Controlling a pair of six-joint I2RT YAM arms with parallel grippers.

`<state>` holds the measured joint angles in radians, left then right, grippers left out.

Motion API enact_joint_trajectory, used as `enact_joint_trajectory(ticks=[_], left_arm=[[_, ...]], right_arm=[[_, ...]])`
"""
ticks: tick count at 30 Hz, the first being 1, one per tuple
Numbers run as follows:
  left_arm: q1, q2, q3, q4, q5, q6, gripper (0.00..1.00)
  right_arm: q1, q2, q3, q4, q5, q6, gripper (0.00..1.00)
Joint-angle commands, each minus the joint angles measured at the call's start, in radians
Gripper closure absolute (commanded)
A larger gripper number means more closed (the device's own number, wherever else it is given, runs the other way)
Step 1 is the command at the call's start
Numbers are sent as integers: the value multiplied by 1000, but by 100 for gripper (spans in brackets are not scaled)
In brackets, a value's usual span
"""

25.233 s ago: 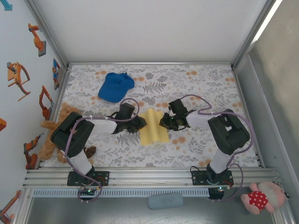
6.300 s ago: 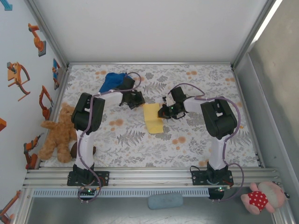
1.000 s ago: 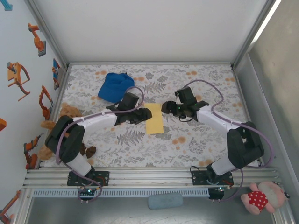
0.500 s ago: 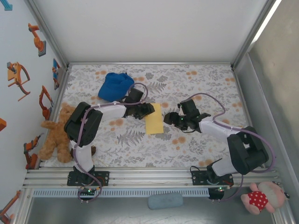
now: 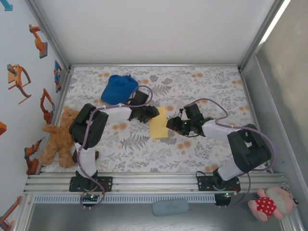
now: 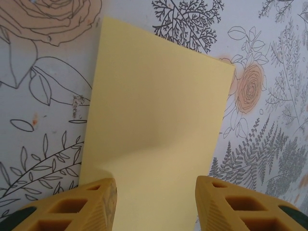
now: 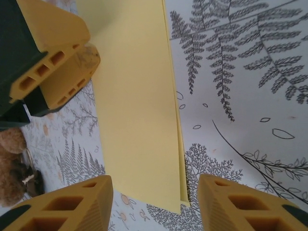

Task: Fold a paper plane with a square sheet of paper (pick it up from the middle)
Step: Second fold the triangle at the center of the table.

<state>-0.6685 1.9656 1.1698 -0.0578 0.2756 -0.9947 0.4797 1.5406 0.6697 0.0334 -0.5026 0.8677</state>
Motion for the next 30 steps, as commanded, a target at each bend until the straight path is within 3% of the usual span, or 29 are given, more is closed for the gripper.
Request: enact_joint_trajectory(ticks=[1,9,23,30], left_arm=[[0,22,-18,-58,-19,-21,52],[0,39,-15,-63,-8,-17,53],[-1,39,-32,-39,8,-39,53],[0,38,-33,-41,8,-38,53]], right_arm=[[-5,30,-20,60,-60,54,56],[1,56,-32,71,-102,56,67],[17,57,-48,23,-91,7,67],[30,74,-29,21,-104,-12,72]])
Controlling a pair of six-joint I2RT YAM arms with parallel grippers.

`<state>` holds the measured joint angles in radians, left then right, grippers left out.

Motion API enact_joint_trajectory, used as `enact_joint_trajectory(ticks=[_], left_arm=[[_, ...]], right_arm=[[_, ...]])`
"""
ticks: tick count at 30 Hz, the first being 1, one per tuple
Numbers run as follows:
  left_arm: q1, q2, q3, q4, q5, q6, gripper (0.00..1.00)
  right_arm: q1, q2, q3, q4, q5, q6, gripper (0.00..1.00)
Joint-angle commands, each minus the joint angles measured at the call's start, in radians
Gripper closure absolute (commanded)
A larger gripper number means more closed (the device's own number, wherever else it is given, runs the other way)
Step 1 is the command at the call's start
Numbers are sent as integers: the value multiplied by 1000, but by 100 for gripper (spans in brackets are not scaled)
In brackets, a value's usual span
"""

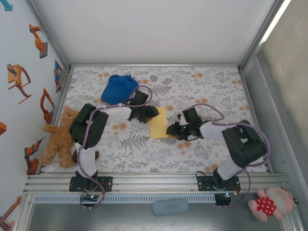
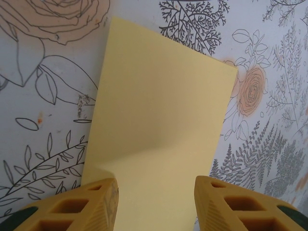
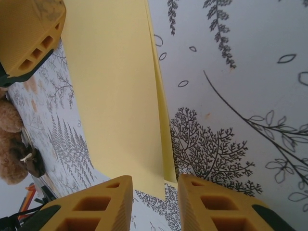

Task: Fold a paper plane with a square sheet of paper (pick it up from the middle)
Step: Second fold the triangle at the center of the table.

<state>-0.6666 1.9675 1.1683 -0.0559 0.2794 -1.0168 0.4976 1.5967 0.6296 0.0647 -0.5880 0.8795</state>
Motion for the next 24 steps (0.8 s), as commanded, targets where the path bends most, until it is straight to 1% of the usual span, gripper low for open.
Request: enact_joint_trajectory(ticks=[1,9,18,22,24], left_arm=[[-2,37,-31,-42,5,-16,53],[-2,41,-30,-33,19,-17,54],[-2,39,-30,-31,27,-16,54],[-1,28,-25,-34,35,-11,54],[-1,16,-15,-42,43,4,57]], right_arm=[[12,24,12,-4,-29,-23,73],[15,11,-4,92,-58,12,74],[15,15,13,103,-41,24,76],[14,26,22,86,-33,24,79],[13,37,35,56,-34,14,84]])
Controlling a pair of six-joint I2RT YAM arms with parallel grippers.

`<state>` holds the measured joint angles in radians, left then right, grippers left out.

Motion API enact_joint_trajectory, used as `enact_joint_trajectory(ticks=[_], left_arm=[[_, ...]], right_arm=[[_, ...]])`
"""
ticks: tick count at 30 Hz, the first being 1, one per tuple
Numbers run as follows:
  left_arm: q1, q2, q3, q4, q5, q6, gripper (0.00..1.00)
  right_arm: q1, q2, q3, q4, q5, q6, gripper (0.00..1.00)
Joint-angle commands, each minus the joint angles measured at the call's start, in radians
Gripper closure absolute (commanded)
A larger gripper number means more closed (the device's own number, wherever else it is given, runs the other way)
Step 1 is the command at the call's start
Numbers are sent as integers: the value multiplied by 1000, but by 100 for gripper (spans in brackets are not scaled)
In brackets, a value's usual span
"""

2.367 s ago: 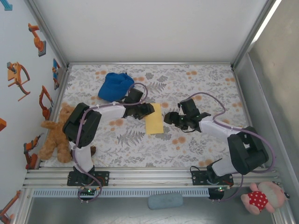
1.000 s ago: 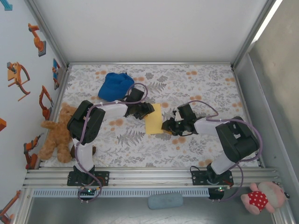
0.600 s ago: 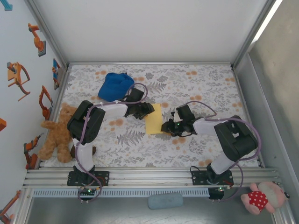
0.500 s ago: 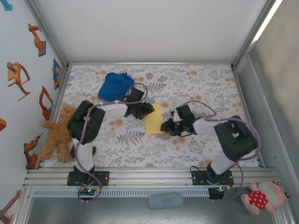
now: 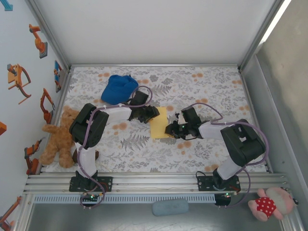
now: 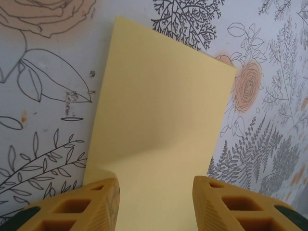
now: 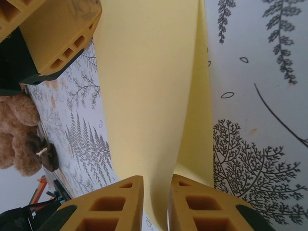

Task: Fold a paper plane with a square sheet of paper (pick it up from the middle)
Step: Second fold the triangle at the center of the table.

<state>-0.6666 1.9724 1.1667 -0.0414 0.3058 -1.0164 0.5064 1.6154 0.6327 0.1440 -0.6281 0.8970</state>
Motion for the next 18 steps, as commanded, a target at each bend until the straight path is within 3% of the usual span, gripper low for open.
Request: enact_joint_trajectory(ticks=[1,8,18], left_arm=[[-1,2,-2,-68,19,20,57],[5,-30,84,-159,-23,114,64],[32,32,83,-152,-1,113,68]], right_arm=[[4,26,40,-43,5,-11,86],[4,19,40,-84,10,-17,95],[4,-31,36,-139,26,-27,91]])
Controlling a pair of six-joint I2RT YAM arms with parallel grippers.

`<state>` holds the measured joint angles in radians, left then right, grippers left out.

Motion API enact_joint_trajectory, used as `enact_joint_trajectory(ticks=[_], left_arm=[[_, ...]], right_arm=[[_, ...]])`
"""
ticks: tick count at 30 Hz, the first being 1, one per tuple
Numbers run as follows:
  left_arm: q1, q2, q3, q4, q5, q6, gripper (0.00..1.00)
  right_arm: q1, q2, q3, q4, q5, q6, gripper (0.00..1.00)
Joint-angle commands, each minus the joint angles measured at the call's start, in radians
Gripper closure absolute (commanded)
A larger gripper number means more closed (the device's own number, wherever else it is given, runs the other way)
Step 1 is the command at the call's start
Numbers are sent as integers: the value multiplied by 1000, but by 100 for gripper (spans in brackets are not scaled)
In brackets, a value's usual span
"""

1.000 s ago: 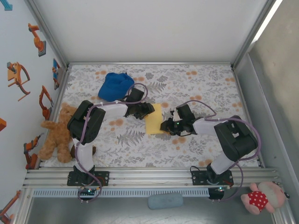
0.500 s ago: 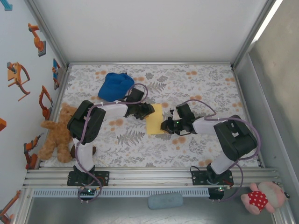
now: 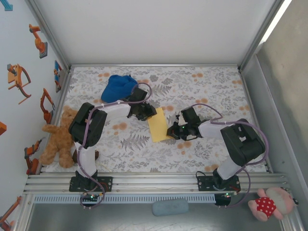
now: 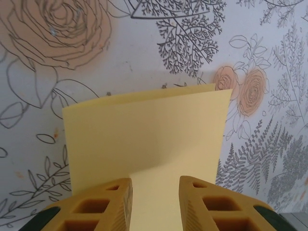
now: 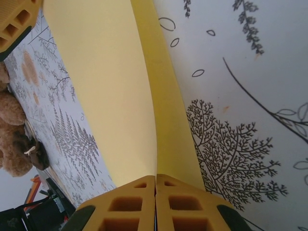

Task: Fold a paper plane with a square sheet of paper (pick it up from the middle)
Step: Second fold the triangle at the center of the table.

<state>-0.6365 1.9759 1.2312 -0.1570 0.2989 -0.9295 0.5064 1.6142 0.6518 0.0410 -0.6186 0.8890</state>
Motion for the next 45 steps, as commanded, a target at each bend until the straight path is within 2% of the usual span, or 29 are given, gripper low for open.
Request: enact_joint_trajectory(ticks=[1,14,27,45], left_arm=[[2,32,17,-37,6,23,68],[3,64,19,-40,15,29,69],[2,77,11,-31,26,20,70],[2,75,-1,-18,28,9,75]], right_arm=[[5,-33,18,-38,19,-18,91],[5,-60,15,-64,19,-25,88],[18,-50,32,48,-43,-30,100],[73,146,136,216,-25,36,100]])
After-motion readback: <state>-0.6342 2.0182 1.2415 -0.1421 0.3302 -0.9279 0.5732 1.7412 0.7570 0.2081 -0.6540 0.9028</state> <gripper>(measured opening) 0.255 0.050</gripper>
